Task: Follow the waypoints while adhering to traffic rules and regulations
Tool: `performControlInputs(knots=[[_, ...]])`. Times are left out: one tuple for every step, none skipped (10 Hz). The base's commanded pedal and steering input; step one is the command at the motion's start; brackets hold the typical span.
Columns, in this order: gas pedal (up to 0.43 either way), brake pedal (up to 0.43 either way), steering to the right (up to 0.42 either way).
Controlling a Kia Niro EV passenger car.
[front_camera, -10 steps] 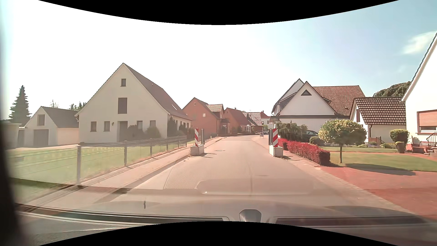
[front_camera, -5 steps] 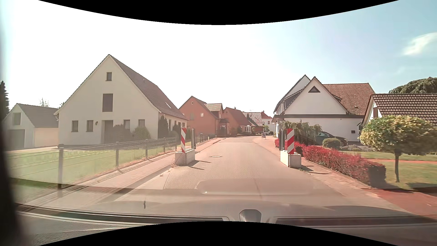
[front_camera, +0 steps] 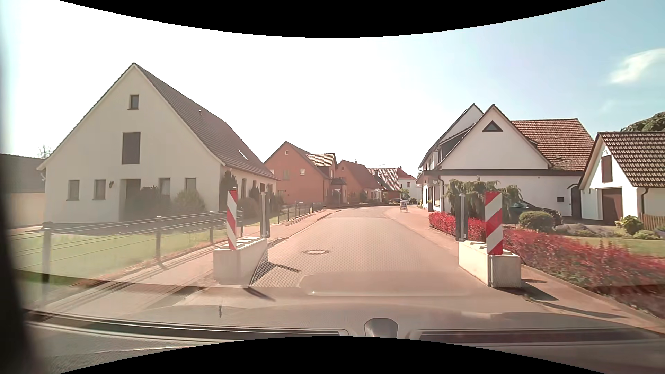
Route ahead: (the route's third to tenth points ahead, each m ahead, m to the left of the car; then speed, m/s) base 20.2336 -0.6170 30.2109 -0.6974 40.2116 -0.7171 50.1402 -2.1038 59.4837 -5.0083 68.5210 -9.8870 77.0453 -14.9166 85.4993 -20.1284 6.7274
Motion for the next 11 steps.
performControlInputs(knots=[[0.130,0.006,0.011],[0.130,0.000,0.012],[0.138,0.006,0.012],[0.130,0.006,0.012],[0.130,0.006,0.012],[0.130,0.006,0.012],[0.130,0.006,0.012],[0.138,0.006,0.013],[0.138,0.006,0.013],[0.150,0.006,0.013],[0.150,0.006,0.014]])
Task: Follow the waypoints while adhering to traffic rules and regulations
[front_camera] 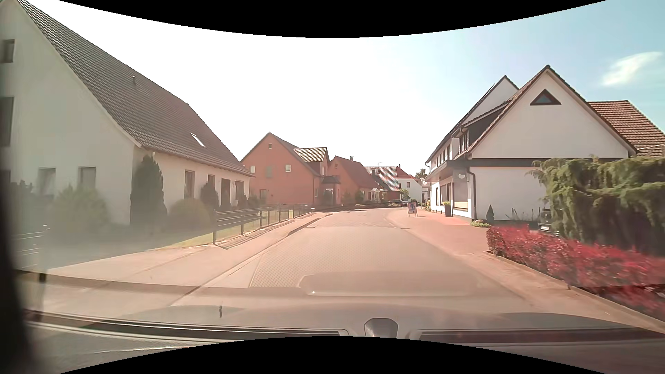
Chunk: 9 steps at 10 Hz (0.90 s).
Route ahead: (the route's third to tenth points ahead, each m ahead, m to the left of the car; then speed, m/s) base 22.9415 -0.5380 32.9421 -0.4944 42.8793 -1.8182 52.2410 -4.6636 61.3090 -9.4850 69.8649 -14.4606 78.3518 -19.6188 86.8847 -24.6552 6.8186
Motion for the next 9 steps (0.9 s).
performControlInputs(knots=[[0.150,0.006,0.016],[0.150,0.006,0.017],[0.150,0.006,0.018],[0.150,0.006,0.017],[0.150,0.006,0.018],[0.150,0.006,0.017],[0.150,0.006,0.017],[0.150,0.006,0.017],[0.150,0.006,0.016]])
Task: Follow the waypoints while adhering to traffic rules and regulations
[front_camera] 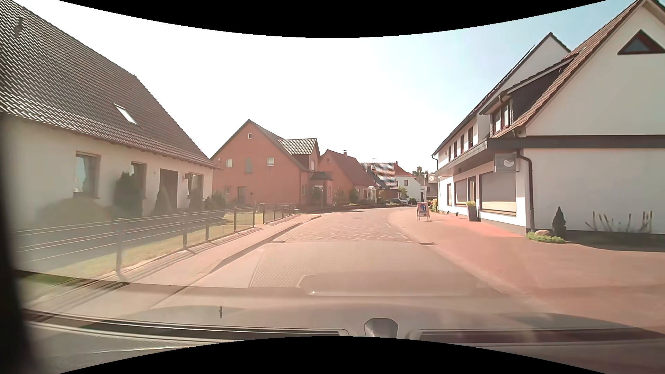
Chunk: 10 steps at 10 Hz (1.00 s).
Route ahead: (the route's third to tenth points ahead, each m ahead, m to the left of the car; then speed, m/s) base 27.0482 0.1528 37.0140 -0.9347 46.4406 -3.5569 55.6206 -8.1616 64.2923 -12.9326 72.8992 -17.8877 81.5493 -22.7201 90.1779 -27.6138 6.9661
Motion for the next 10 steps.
performControlInputs(knots=[[0.150,0.006,0.015],[0.150,0.006,0.015],[0.150,0.006,0.014],[0.150,0.006,0.011],[0.150,0.006,0.009],[0.150,0.006,0.009],[0.150,0.006,0.008],[0.150,0.006,0.008],[0.138,0.006,0.008],[0.138,0.006,0.008]])
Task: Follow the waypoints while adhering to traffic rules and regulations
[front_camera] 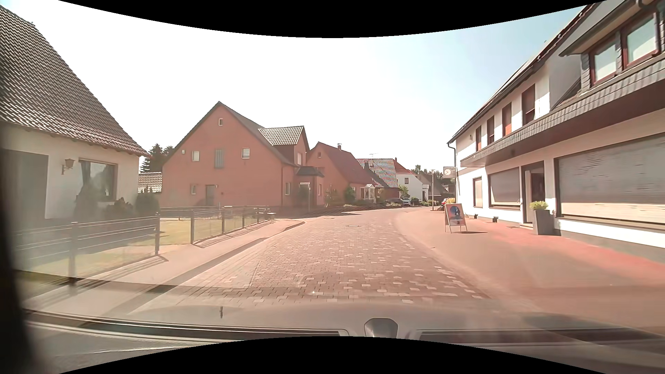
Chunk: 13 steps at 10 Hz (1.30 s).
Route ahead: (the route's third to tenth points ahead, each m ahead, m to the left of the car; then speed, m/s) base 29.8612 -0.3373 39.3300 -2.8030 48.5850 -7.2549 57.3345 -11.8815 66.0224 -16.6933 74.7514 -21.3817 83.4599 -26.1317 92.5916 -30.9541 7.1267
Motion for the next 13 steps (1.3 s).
performControlInputs(knots=[[0.138,0.006,0.008],[0.138,0.006,0.008],[0.138,0.006,0.008],[0.118,0.006,0.008],[0.110,0.006,0.008],[0.118,0.006,0.009],[0.110,0.006,0.010],[0.087,0.006,0.010],[0.087,0.006,0.011],[0.098,0.006,0.013],[0.098,0.006,0.021],[0.087,0.006,0.025],[0.087,0.006,0.029]])
